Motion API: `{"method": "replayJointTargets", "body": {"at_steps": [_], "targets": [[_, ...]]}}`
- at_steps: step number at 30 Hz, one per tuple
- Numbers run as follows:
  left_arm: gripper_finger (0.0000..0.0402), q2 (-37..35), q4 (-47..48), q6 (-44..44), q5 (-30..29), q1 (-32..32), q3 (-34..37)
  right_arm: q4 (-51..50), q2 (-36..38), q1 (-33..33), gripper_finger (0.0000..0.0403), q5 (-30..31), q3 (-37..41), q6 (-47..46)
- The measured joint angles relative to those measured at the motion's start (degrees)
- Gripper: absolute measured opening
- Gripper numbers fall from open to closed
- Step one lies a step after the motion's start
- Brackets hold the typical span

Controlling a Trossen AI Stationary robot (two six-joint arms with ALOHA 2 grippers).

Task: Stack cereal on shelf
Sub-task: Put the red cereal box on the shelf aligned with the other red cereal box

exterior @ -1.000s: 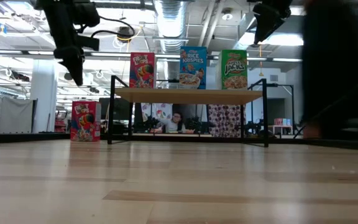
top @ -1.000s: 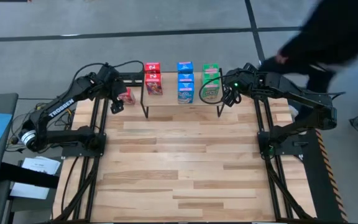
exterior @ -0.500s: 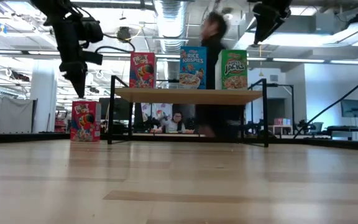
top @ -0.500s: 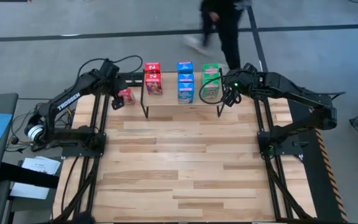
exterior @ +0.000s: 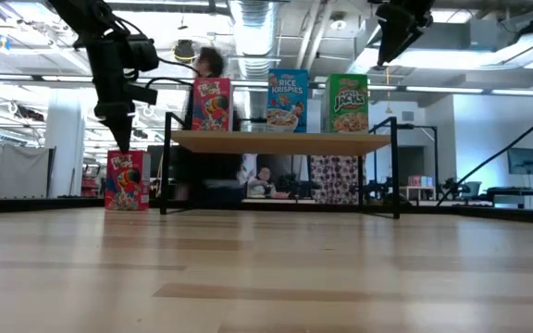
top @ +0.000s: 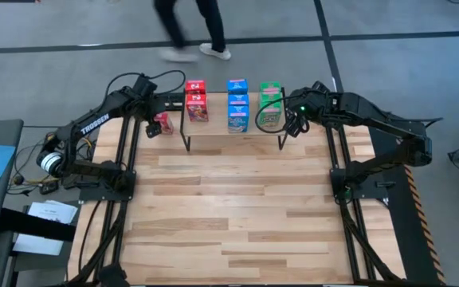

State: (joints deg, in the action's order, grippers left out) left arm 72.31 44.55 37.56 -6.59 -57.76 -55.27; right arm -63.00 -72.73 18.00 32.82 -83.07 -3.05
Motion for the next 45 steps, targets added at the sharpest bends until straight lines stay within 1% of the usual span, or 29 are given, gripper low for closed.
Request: {"method": "replayJointTargets", "body": {"at_steps": [4, 14, 23, 26, 36, 45], "targets": [[0.0293, 0.4, -1.7, 0.8, 0.3, 0.0, 0.0, 0.0, 0.0, 0.0, 0.0269, 0.0, 0.0, 0.0], [0.0293, 6.4, -2.0, -0.8, 0.2, -0.5, 0.0, 0.0, 0.0, 0.0, 0.0269, 0.0, 0.0, 0.0], [0.0291, 6.6, -1.8, -0.6, 0.3, -0.5, -0.1, 0.0, 0.0, 0.0, 0.0269, -0.1, 0.0, 0.0], [0.0281, 6.6, -1.7, -0.4, 0.2, -0.5, -0.1, 0.0, 0.0, 0.0, 0.0269, 0.0, 0.0, 0.0], [0.023, 6.5, -1.5, -2.1, 0.2, -0.5, -0.1, 0.0, 0.0, 0.0, 0.0269, 0.0, 0.0, 0.0], [0.0209, 6.4, 1.0, -3.2, 0.2, -0.5, -1.1, 0.0, 0.0, 0.0, 0.0269, -0.1, 0.0, 0.0]]}}
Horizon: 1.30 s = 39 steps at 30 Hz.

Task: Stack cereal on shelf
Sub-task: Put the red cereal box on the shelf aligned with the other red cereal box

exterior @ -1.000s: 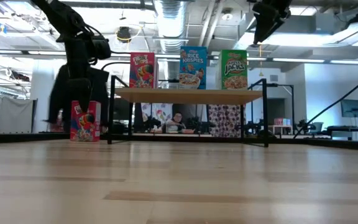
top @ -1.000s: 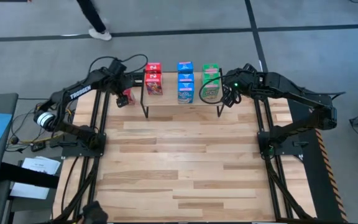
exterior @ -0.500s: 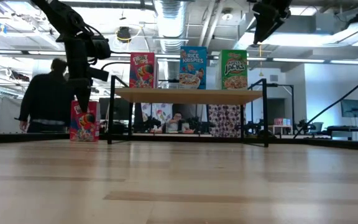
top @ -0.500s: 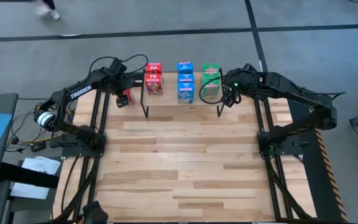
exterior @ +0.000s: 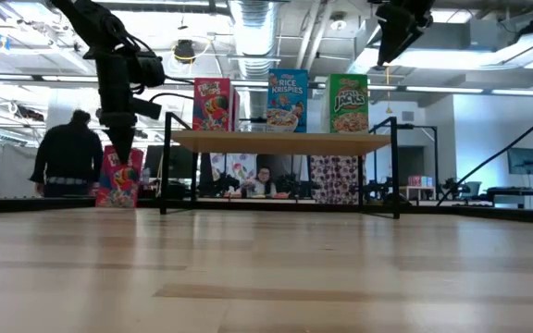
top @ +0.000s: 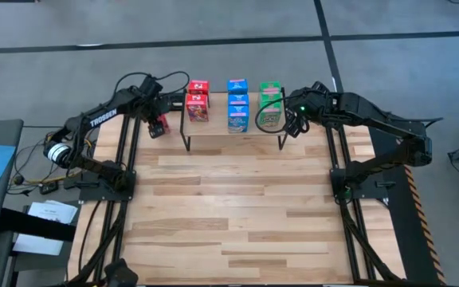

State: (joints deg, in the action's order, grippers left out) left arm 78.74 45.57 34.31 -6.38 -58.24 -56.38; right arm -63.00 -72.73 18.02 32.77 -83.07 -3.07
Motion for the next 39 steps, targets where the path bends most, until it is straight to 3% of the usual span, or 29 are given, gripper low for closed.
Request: {"method": "replayJointTargets", "body": {"at_steps": [15, 28, 39], "targets": [[0.0208, 0.0, 9.3, -0.4, -0.3, 0.0, -10.9, 0.0, 0.0, 0.0, 0.0269, 0.0, 0.0, 0.0], [0.0207, -0.1, 27.4, -3.8, -0.3, 0.8, -32.2, 0.0, 0.0, 0.0, 0.0269, 0.0, 0.0, 0.0], [0.0207, -0.1, 37.3, -10.7, -0.3, 5.7, -47.6, 0.0, 0.0, 0.0, 0.0269, 0.0, 0.0, 0.0]]}}
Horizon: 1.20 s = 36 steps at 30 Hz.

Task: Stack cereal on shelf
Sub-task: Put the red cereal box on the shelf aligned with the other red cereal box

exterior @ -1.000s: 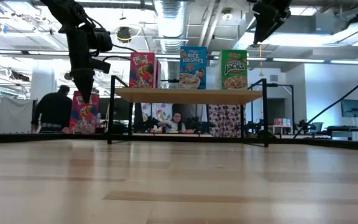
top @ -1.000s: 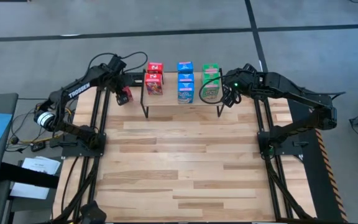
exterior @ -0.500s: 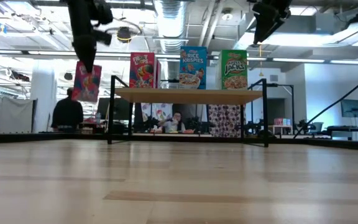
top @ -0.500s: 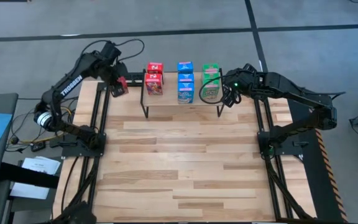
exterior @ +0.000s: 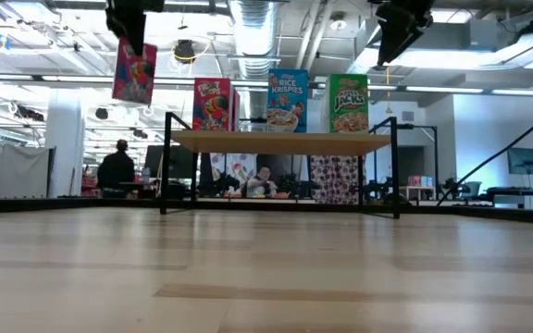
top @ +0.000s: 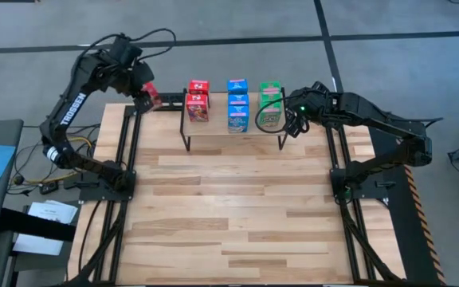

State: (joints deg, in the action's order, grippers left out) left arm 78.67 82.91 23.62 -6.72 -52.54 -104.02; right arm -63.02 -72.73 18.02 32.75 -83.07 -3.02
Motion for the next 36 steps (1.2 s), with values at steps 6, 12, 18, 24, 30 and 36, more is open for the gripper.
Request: {"method": "replayJointTargets", "body": {"at_steps": [6, 12, 18, 24, 30, 36], "targets": [[0.0207, 0.0, 1.4, -2.8, 0.1, 5.8, -3.5, 0.0, 0.0, 0.0, 0.0269, 0.0, 0.0, 0.0], [0.0207, 0.1, 1.3, -5.6, 0.2, 13.1, -4.0, 0.0, 0.0, 0.0, 0.0269, 0.0, 0.0, 0.0], [0.0207, 0.2, -0.4, -7.0, 0.2, 19.3, -4.0, 0.0, 0.0, 0.0, 0.0269, 0.0, 0.0, 0.0], [0.0207, 0.6, -5.4, -8.4, 0.2, 23.2, -3.9, 0.0, 0.0, 0.0, 0.0269, 0.0, 0.0, 0.0], [0.0207, 4.1, -6.4, -8.4, 0.1, 25.7, -3.8, 0.0, 0.0, 0.0, 0.0269, 0.0, 0.0, 0.0], [0.0207, 8.4, -7.3, -6.7, -0.1, 27.4, -3.8, 0.0, 0.0, 0.0, 0.0269, 0.0, 0.0, 0.0]]}}
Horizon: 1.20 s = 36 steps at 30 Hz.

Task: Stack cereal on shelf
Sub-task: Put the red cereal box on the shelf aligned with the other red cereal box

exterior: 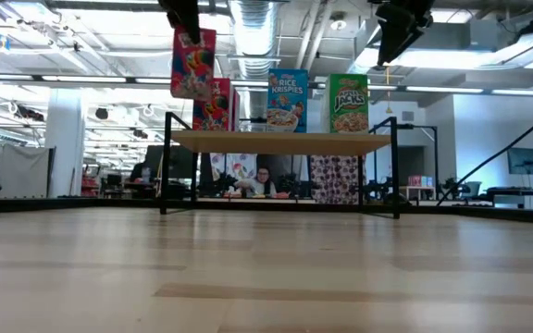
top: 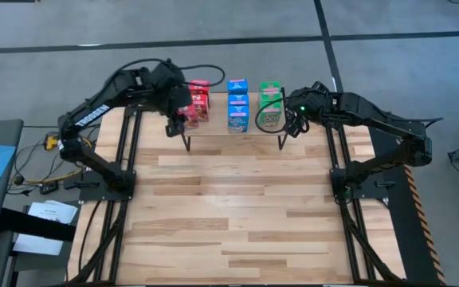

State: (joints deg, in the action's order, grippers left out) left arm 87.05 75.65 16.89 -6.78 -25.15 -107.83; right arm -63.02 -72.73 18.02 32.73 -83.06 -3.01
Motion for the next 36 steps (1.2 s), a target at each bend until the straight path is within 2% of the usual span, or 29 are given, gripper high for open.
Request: {"method": "replayJointTargets", "body": {"at_steps": [10, 19, 36], "targets": [[0.0208, 4.9, -3.4, 3.9, 0.4, 0.5, 0.0, 0.0, 0.0, 0.0, 0.0269, 0.0, 0.0, 0.0], [0.0208, 5.0, -4.3, 3.8, 2.6, -1.4, 0.1, 0.0, 0.0, 0.0, 0.0269, 0.0, 0.0, 0.0], [0.0208, 5.0, -7.3, 6.3, 5.0, -4.5, 4.9, -0.1, 0.0, 0.0, 0.0269, 0.0, 0.0, 0.0]]}}
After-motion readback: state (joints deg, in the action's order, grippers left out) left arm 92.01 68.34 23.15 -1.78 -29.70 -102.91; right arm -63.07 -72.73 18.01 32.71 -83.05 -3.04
